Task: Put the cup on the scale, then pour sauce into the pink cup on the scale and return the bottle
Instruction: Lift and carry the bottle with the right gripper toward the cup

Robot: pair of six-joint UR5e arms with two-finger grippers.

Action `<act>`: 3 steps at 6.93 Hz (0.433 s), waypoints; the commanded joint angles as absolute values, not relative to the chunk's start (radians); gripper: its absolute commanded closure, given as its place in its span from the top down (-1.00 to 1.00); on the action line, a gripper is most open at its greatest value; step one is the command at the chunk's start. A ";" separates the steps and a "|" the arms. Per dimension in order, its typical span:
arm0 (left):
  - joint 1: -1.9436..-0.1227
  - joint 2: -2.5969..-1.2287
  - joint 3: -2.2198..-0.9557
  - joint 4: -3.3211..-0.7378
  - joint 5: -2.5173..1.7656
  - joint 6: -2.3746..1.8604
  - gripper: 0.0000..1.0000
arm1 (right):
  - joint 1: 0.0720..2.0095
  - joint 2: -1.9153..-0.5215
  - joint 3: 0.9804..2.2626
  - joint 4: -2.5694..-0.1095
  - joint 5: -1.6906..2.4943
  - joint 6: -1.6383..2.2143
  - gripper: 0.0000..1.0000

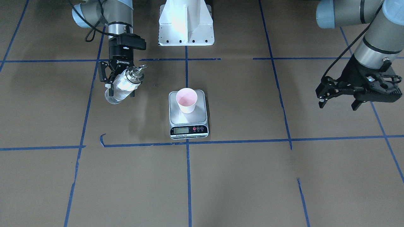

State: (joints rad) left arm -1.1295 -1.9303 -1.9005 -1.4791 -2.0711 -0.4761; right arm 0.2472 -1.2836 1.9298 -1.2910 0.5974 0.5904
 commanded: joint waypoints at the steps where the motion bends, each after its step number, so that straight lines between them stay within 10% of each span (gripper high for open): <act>1: -1.241 -1.864 -1.869 -1.482 -2.107 -0.153 1.00 | 0.242 -1.180 1.928 -1.551 0.537 0.523 -1.00; 3: -1.299 -1.861 -1.768 -1.532 -2.120 0.003 1.00 | 0.241 -1.173 1.925 -1.594 0.506 0.314 -1.00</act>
State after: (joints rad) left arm -1.2586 -1.8673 -1.8242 -1.5022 -2.1108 -0.0872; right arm 0.2419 -1.1823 1.9277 -1.5613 0.5298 0.4438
